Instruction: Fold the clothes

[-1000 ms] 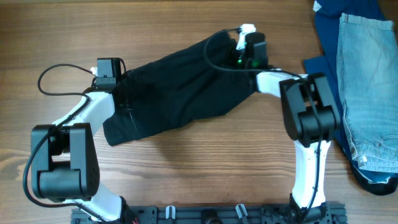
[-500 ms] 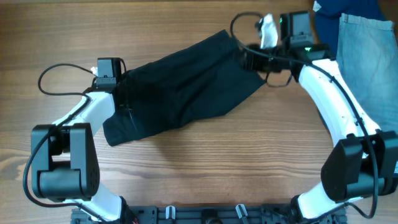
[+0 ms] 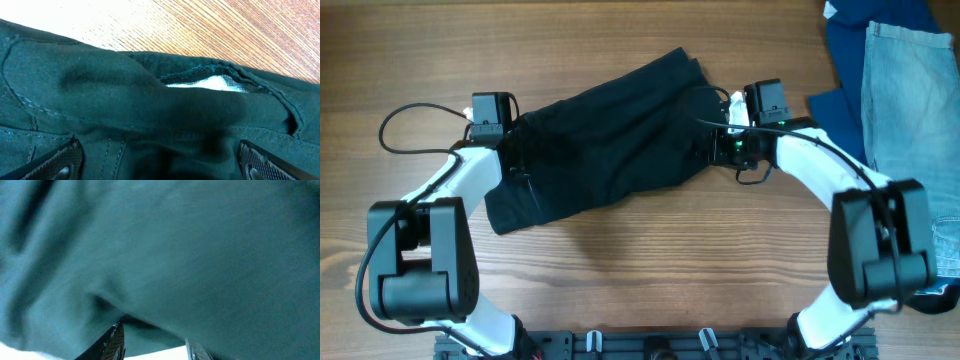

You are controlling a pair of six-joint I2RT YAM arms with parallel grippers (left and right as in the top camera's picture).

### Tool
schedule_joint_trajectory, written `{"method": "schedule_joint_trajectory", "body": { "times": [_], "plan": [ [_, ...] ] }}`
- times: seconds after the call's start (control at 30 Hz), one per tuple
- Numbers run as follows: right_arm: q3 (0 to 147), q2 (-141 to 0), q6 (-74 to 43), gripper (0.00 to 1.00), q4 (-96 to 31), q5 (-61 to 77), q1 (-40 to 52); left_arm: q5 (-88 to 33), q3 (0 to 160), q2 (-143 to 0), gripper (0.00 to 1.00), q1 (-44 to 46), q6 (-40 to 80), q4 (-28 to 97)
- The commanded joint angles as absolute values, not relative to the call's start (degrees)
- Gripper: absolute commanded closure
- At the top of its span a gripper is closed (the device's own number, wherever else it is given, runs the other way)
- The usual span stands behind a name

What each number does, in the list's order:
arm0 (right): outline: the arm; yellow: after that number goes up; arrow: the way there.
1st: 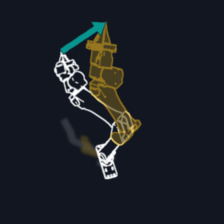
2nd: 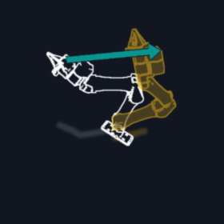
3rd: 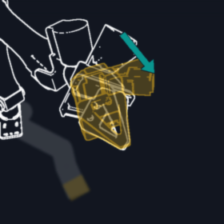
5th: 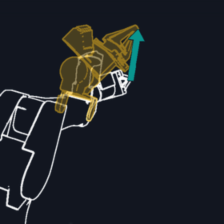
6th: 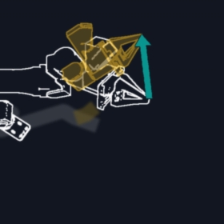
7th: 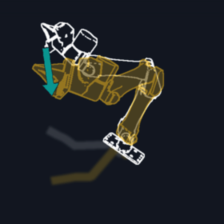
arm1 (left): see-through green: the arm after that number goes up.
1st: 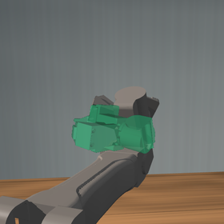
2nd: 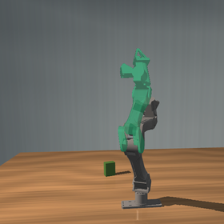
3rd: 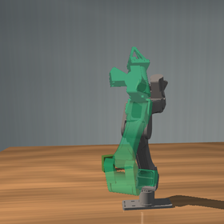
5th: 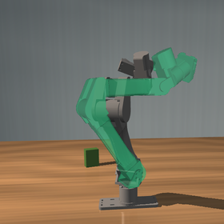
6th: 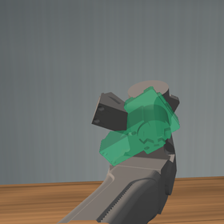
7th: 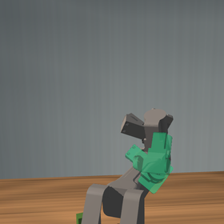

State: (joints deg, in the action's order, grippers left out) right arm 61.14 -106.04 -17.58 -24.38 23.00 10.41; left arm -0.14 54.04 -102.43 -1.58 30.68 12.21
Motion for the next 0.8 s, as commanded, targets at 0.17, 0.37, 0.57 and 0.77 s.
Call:
{"method": "schedule_joint_trajectory", "body": {
  "times": [0.17, 0.37, 0.57, 0.77],
  "plan": [
    [60.4, -112.9, -22.4, 0.61, -20.5, 16.4, 5.8, 0.7, 53.6, -103.5, 0.00, -2.6, 30.4, 13.9],
    [61.7, -112.7, -22.2, 0.64, -21.0, 18.2, -2.5, 0.7, 53.6, -103.5, 0.00, -2.6, 30.4, 14.1],
    [72.4, -106.5, -14.0, 0.61, -25.3, 29.3, -3.8, -3.8, 54.9, -98.3, 0.00, -2.8, 26.7, 15.6],
    [78.1, -105.5, -7.2, 0.42, -24.9, 29.6, 0.3, -11.1, 55.0, -83.7, 0.00, -2.8, 23.9, 21.6]
  ]
}}
